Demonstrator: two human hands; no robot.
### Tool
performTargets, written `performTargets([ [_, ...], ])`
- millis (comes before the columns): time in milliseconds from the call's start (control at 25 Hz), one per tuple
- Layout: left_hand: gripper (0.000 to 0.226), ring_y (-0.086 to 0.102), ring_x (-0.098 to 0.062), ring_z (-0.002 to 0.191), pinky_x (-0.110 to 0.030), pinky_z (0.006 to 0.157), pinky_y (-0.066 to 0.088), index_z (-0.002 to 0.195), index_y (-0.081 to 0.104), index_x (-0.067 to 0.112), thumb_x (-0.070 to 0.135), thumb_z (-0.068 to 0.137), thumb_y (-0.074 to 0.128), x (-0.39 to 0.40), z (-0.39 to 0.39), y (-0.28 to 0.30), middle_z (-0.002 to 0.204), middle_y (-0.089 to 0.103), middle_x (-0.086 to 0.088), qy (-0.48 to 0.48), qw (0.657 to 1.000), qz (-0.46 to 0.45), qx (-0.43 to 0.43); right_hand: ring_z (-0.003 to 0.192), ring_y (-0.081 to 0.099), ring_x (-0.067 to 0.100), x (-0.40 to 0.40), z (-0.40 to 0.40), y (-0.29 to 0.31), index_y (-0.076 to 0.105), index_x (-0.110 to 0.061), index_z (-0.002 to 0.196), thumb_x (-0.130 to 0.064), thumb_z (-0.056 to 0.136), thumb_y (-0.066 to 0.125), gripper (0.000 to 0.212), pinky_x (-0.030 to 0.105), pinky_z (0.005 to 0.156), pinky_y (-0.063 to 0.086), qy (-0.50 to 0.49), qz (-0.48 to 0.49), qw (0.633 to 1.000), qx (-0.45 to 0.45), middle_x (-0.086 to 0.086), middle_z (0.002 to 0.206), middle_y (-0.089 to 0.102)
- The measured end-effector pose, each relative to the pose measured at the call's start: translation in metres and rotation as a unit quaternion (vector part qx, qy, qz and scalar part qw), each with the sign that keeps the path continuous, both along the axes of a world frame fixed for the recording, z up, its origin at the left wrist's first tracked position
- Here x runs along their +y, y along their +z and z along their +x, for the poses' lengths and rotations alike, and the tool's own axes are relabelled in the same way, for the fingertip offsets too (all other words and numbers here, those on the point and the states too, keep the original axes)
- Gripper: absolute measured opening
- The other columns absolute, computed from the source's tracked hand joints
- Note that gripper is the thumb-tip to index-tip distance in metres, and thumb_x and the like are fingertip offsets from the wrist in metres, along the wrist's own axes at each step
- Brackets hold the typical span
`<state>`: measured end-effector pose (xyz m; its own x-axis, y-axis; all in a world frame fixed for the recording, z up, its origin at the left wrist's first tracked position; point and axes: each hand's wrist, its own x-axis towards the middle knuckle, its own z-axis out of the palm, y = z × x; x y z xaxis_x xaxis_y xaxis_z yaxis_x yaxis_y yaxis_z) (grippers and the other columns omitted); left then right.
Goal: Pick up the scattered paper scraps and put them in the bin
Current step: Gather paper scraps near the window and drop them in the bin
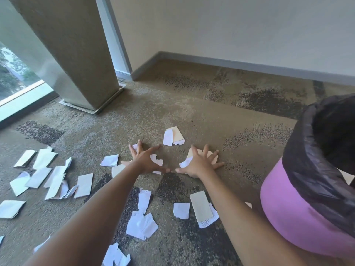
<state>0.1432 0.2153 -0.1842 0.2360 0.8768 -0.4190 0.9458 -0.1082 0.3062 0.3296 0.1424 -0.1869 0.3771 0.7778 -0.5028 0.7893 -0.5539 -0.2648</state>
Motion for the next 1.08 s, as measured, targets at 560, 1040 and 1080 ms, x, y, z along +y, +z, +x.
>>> performTargets([
  [560,0.025,0.057,-0.031,0.104,-0.032,0.079,0.046,0.107,0.064,0.01,0.011,0.082,0.068,-0.03,-0.015,0.022,0.115,0.06,-0.015,0.041,0.997,0.06,-0.011,0.13,0.042,0.03,-0.025,-0.001,0.011,0.042,-0.012,0.133,-0.042,0.07,0.084,0.082,0.037,0.1,0.041,-0.033,0.072,0.996,0.042,0.012,0.141,0.041],
  [1040,0.016,0.056,-0.024,0.08,-0.03,0.067,0.046,0.098,0.058,0.014,0.004,0.087,0.065,-0.084,-0.024,0.038,0.1,0.06,-0.013,0.139,0.968,-0.07,-0.198,0.101,0.054,0.02,-0.096,0.018,0.044,0.054,-0.023,0.116,-0.031,0.086,0.072,0.036,0.036,0.083,0.054,0.139,0.026,0.971,0.193,-0.002,0.129,0.036],
  [1080,0.016,0.055,-0.022,0.078,-0.029,0.066,0.046,0.098,0.058,0.015,0.004,0.088,0.063,-0.092,-0.026,0.039,0.1,0.059,-0.012,0.114,0.971,-0.082,-0.191,0.103,0.053,0.02,-0.102,0.012,0.039,0.053,-0.023,0.116,-0.033,0.084,0.074,0.039,0.038,0.088,0.052,0.132,0.03,0.974,0.181,-0.001,0.129,0.035],
])
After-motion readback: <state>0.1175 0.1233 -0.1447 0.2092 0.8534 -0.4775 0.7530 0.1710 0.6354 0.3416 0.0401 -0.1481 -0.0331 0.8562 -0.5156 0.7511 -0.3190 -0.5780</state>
